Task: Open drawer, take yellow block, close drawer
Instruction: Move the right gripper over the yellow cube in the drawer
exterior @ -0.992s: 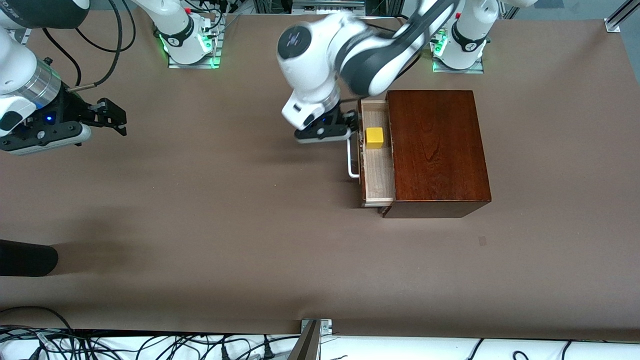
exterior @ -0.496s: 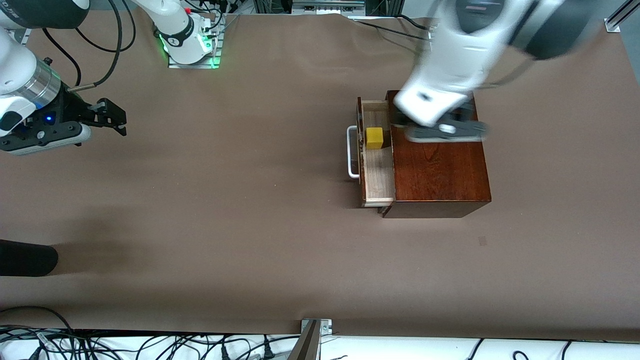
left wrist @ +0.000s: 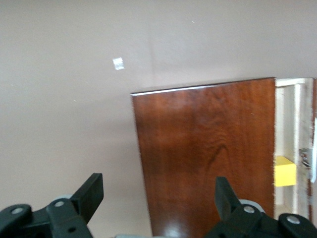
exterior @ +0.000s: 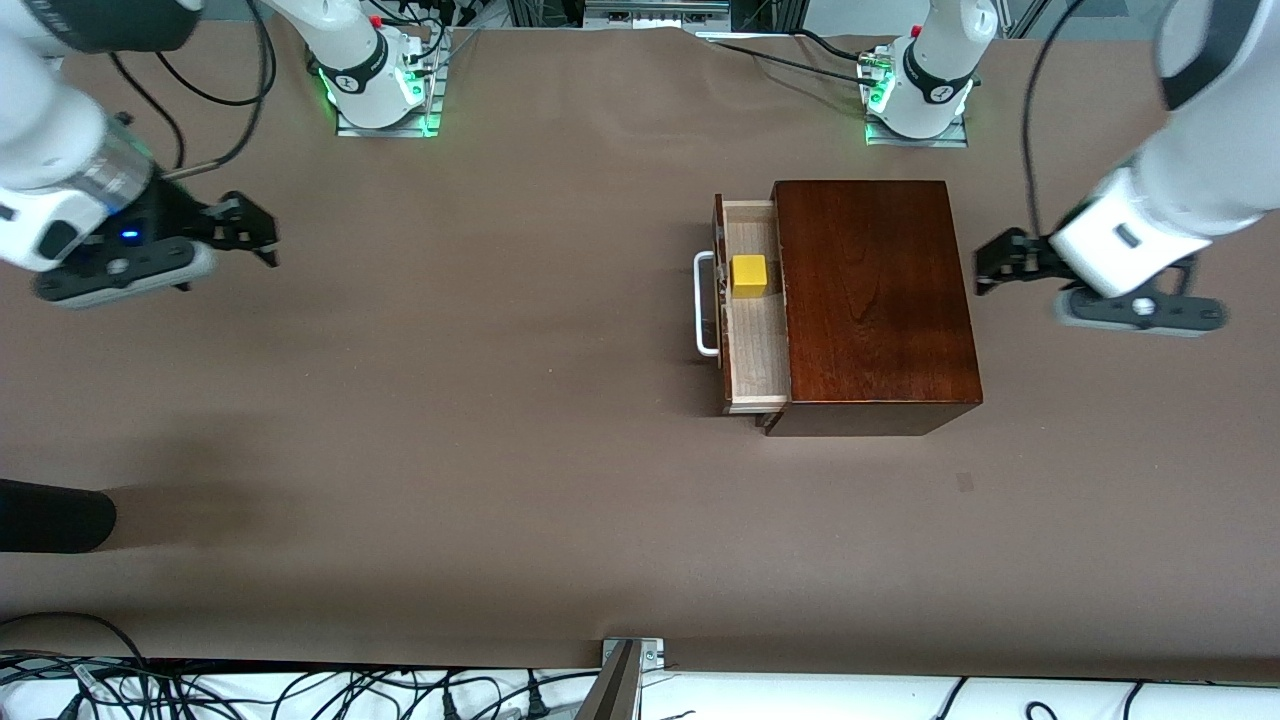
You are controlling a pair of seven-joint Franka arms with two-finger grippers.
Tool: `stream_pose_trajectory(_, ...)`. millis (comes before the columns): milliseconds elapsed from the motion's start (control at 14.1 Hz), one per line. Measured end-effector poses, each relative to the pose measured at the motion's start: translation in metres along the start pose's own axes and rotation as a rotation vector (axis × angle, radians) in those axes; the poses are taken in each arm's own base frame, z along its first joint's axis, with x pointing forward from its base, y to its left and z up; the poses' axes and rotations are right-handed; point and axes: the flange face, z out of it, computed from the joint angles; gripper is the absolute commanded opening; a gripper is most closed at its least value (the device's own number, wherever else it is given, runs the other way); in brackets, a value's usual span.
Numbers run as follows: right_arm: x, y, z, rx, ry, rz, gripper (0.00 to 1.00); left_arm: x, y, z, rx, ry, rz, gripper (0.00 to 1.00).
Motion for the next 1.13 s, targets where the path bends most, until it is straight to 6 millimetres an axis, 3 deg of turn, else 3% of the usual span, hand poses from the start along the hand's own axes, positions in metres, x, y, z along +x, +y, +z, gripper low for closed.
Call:
stream_pose_trajectory(283, 0.008, -0.114, 0.011, 0.014, -0.038, -0.194, 1.0, -0.028, -0.037, -0.004, 0.006, 0.082, -0.057, 1.0)
stream_pose_trajectory(496, 0.01, -0.228, 0.041, 0.017, -0.059, -0.381, 1.0, -0.042, -0.041, 0.006, 0.009, 0.057, -0.053, 1.0)
stream_pose_trajectory(708, 0.024, -0.347, 0.074, 0.068, 0.054, -0.541, 1.0, -0.044, -0.041, 0.007, 0.009, 0.05, -0.046, 1.0)
stream_pose_trajectory(850, 0.035, -0.415, 0.096, 0.086, 0.084, -0.628, 1.0, -0.044, -0.041, 0.007, 0.01, 0.05, -0.041, 1.0)
stream_pose_trajectory(992, 0.041, -0.468, 0.114, 0.1, 0.101, -0.69, 1.0, -0.044, -0.041, 0.007, 0.01, 0.05, -0.038, 1.0)
stream_pose_trajectory(1133, 0.047, -0.499, 0.13, 0.104, 0.13, -0.768, 1.0, -0.044, -0.041, 0.007, 0.01, 0.05, -0.037, 1.0)
